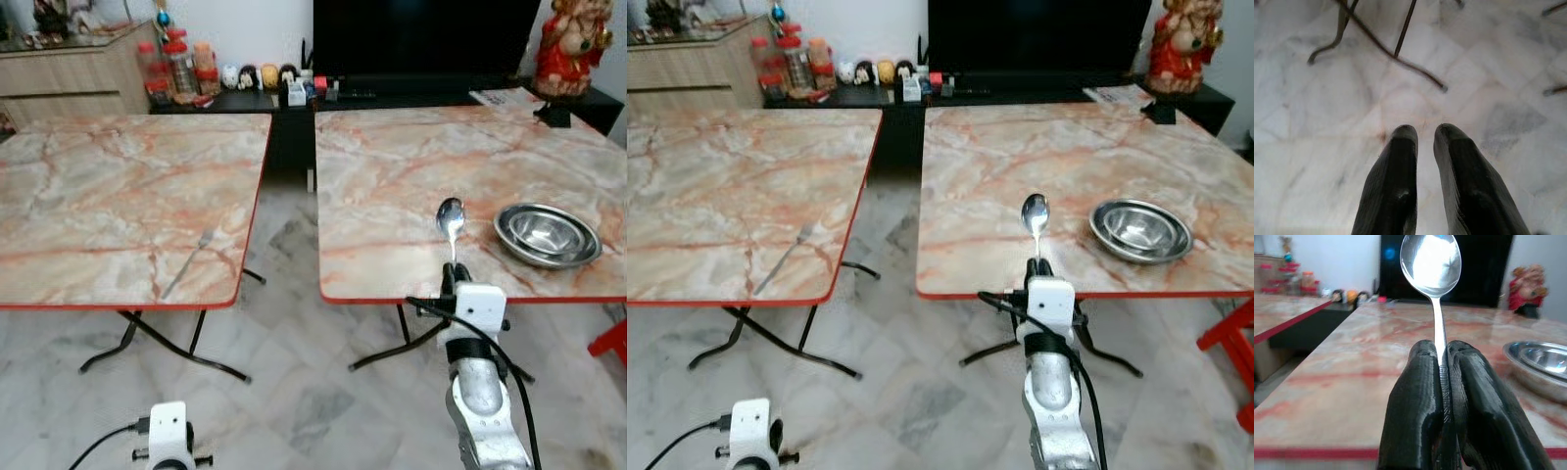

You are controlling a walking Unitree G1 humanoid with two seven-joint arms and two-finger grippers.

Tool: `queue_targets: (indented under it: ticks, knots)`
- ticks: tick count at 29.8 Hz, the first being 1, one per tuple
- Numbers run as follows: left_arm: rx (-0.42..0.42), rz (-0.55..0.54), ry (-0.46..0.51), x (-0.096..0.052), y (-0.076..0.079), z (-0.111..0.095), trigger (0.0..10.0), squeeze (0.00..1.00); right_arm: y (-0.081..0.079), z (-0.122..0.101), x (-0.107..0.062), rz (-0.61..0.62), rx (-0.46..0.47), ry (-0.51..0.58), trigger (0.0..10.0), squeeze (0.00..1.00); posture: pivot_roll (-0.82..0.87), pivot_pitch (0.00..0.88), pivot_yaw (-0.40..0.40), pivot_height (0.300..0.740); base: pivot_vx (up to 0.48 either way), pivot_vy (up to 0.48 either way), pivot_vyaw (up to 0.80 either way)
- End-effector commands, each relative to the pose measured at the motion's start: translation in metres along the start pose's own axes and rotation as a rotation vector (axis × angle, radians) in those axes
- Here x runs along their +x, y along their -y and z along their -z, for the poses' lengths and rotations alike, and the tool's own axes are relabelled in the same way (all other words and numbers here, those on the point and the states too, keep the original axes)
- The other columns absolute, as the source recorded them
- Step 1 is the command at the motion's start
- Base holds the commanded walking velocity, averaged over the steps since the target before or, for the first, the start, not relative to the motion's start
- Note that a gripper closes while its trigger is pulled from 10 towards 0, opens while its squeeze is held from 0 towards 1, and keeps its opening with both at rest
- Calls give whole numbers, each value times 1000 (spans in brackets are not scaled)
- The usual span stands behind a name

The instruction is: Setting the table

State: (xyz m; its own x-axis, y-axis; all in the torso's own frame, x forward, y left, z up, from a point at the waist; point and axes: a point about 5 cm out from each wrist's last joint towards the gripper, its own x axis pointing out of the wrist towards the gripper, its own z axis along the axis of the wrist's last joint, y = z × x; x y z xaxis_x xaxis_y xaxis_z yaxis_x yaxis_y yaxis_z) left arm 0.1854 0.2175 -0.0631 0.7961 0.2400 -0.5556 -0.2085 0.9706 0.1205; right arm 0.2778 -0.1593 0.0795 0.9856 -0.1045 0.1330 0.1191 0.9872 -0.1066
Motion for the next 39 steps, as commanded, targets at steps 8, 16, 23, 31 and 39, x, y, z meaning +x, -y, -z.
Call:
queue_targets:
  ticks: [8, 16, 23, 31, 39]
  knots:
    - [4, 11, -12, 1, 1, 0, 10000, 0, 6, -3, 1, 17, -16, 16, 10000, 0, -67, 0, 31, 740, 0, -367, 0]
    - [6, 10, -13, 1, 1, 1, 10000, 0, 5, -3, 0, 9, -36, 13, 10000, 0, -65, 0, 30, 740, 0, -365, 0]
    - [3, 8, -14, 0, 1, 2, 10000, 0, 5, -3, 1, 3, -61, 12, 10000, 0, -61, 0, 23, 740, 0, -364, 224]
    - [-1, 4, -15, -1, 1, 3, 10000, 0, 7, -1, 1, 9, -52, -2, 10000, 0, -64, 0, 20, 740, 0, -359, 0]
    - [-1, 5, -17, 0, 1, 2, 10000, 0, 9, 1, 1, 20, -54, -13, 10000, 0, -67, 0, 18, 740, 0, -293, 0]
